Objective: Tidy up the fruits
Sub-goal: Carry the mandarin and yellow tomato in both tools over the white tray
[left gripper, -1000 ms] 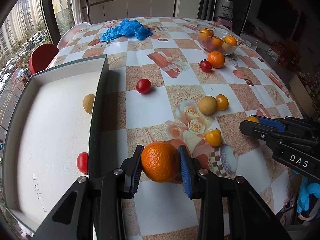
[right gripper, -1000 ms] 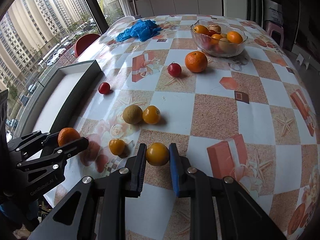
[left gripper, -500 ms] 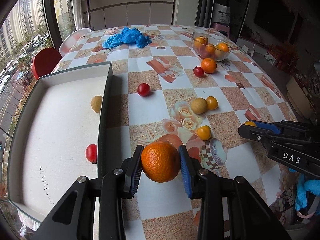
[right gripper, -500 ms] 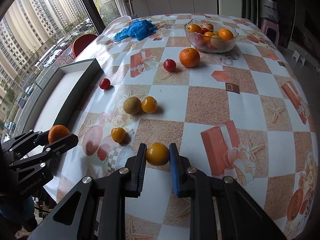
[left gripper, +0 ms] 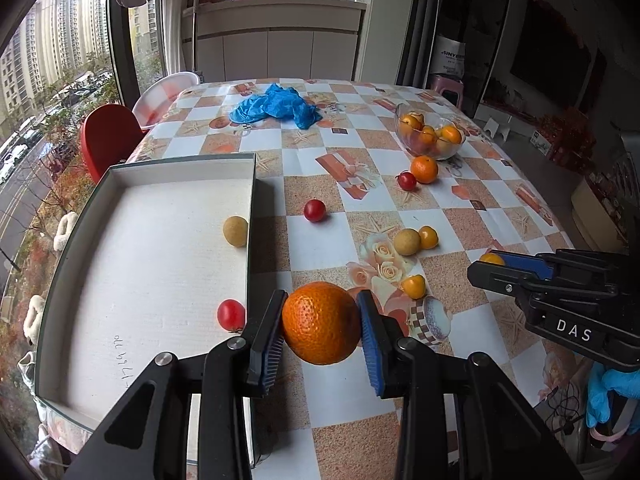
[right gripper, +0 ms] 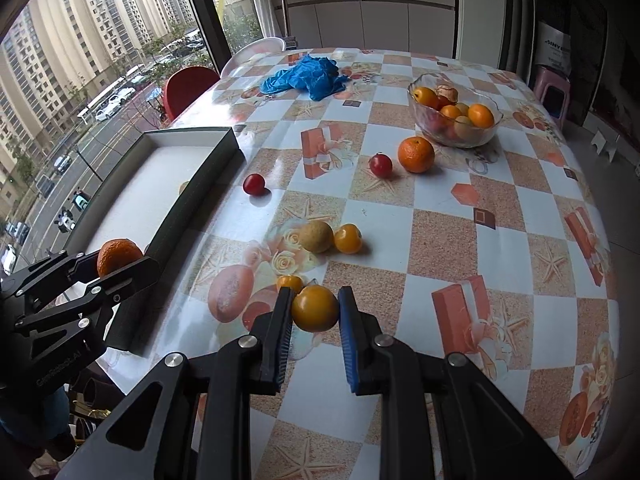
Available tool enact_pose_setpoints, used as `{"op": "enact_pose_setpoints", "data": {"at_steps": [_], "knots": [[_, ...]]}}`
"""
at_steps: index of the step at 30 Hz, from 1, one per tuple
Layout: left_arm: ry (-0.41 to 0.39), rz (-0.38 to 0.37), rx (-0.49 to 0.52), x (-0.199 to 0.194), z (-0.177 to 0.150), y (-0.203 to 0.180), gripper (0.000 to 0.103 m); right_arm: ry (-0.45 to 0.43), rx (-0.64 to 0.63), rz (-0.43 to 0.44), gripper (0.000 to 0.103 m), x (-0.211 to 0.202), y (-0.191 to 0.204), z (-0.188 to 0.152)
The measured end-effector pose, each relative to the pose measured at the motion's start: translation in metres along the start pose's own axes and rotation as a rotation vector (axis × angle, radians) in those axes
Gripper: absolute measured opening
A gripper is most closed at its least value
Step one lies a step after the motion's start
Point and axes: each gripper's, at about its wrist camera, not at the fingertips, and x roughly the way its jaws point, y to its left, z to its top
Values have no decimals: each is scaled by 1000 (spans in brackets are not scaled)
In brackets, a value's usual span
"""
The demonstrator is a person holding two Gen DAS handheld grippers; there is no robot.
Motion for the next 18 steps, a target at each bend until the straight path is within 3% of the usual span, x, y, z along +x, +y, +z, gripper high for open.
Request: {"op": "enact_pose_setpoints", "data": {"at_steps": [18], "knots": [[-78,65,-102,-31,-5,65,37,-29,-144,42,24,-11,85,29]]}}
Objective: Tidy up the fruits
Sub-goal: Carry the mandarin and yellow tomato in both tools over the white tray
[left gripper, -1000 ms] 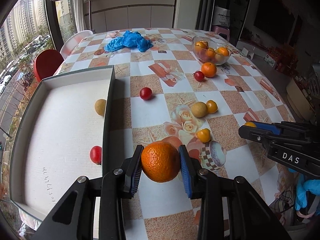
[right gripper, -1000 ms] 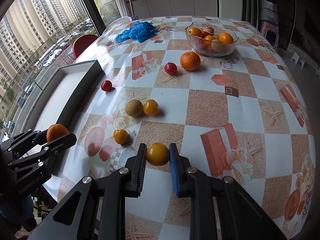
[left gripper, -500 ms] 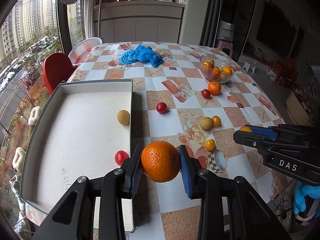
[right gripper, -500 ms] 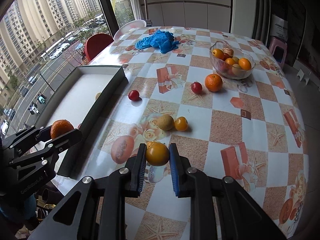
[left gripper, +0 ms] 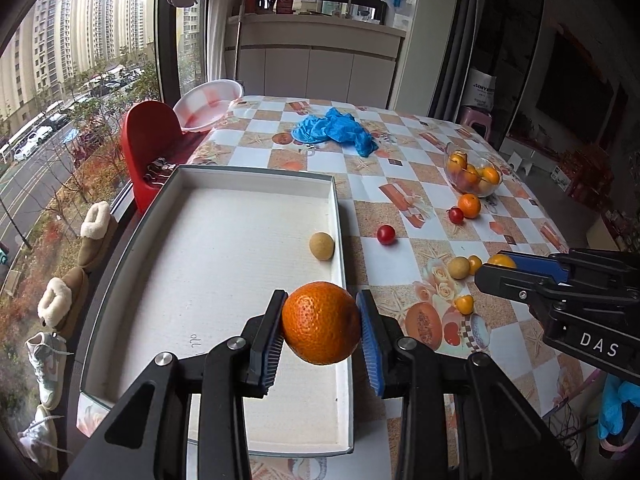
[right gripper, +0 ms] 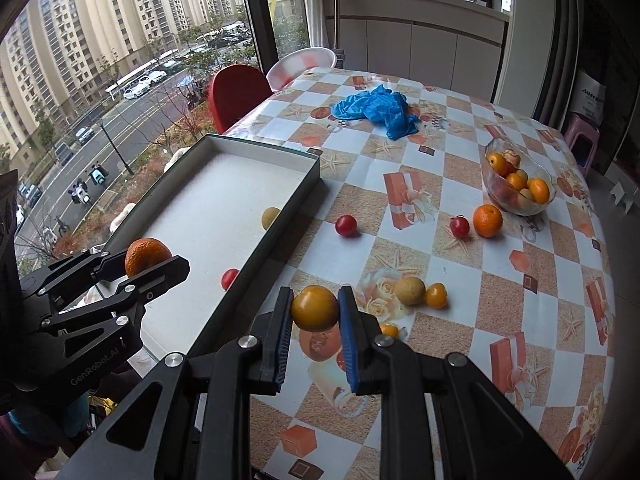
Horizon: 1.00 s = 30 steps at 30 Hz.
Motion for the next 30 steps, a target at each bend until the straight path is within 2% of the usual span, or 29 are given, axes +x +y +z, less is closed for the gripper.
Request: {"op": "enact_pose_setpoints", "data": {"at_steps": [12,30], "knots": [[2,45,-56,4,-10,38,37,13,-68,25,24,13,43,15],[34,90,-90,25,-15,70,37,53,-118,67,24,47,83,32]]}}
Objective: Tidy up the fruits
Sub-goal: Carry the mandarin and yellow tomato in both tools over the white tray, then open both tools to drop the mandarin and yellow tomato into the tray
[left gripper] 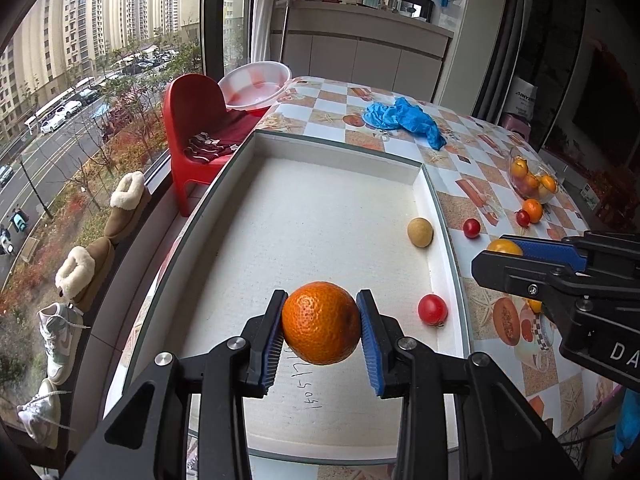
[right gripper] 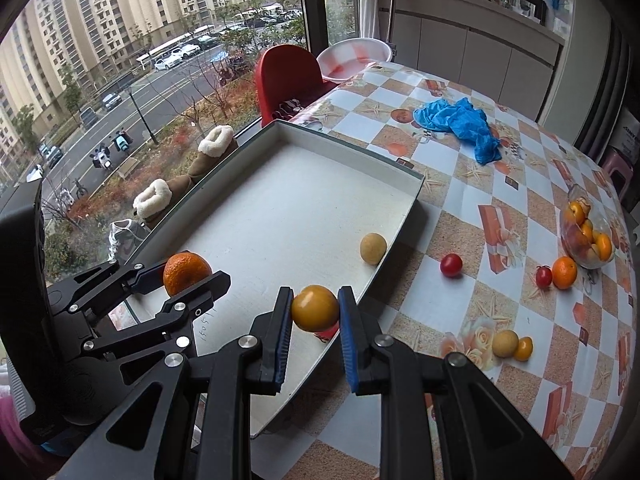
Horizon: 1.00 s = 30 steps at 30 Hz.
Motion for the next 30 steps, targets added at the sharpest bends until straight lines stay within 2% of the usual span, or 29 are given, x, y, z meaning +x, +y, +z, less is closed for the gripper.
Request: {"op": "enact_pose_setpoints", "data": {"at_steps": [18,23,25,26,27,28,30], "knots": [[80,34,-2,26,-9,9,37,89,25,66,25,52,3,5],[78,52,7,28,-11,6,37,114,26,74,25,60,3,4],[77,58,18,27,-12,3,37,117,18,74,32,62,4,4],[76,57,23,26,-11,2,37,117,12,74,46,62,4,4],[74,57,29,25,-12,1,43,115,7,75,61,61,5,4],[71,58,31,24,-11,-1,62,107,3,79,67,59,5,5],[45,86,26,20,-12,-1,74,89,-5,76,74,54,5,5]]}}
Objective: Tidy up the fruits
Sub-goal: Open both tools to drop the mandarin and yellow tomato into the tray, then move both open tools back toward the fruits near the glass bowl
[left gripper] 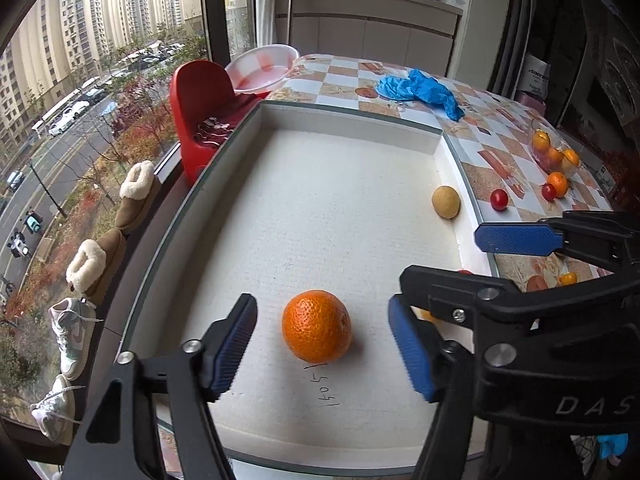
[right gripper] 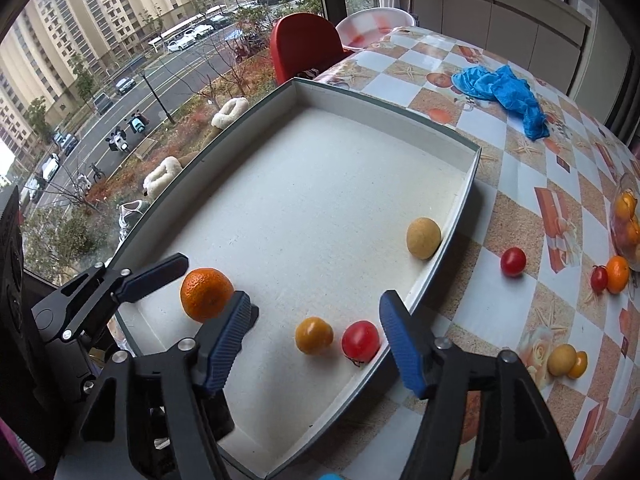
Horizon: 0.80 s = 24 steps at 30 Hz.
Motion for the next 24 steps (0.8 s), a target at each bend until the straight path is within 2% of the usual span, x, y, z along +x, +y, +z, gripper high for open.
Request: {"op": "enact_pose_setpoints", "data": {"at_steps": [2,5,9,17,24], "knots": [[-3,-13,-2,-1,1,0,74,-12,-1,0,81,-5,-3,0],[5,-14,2,-3,2,-4,74,-27,19,-8,85,-13,-12,-1],[1,-11,24,-8,5,-14,74,-50,52,-57,103,-26,-31,-6],[-7,-33,75,-18,13,-44,74,-100,160,-114,103,-60,-90,-29],[-8,-68,127,-24,22,-80,74,-84,343,-183,103,-74,-165,-70]]}}
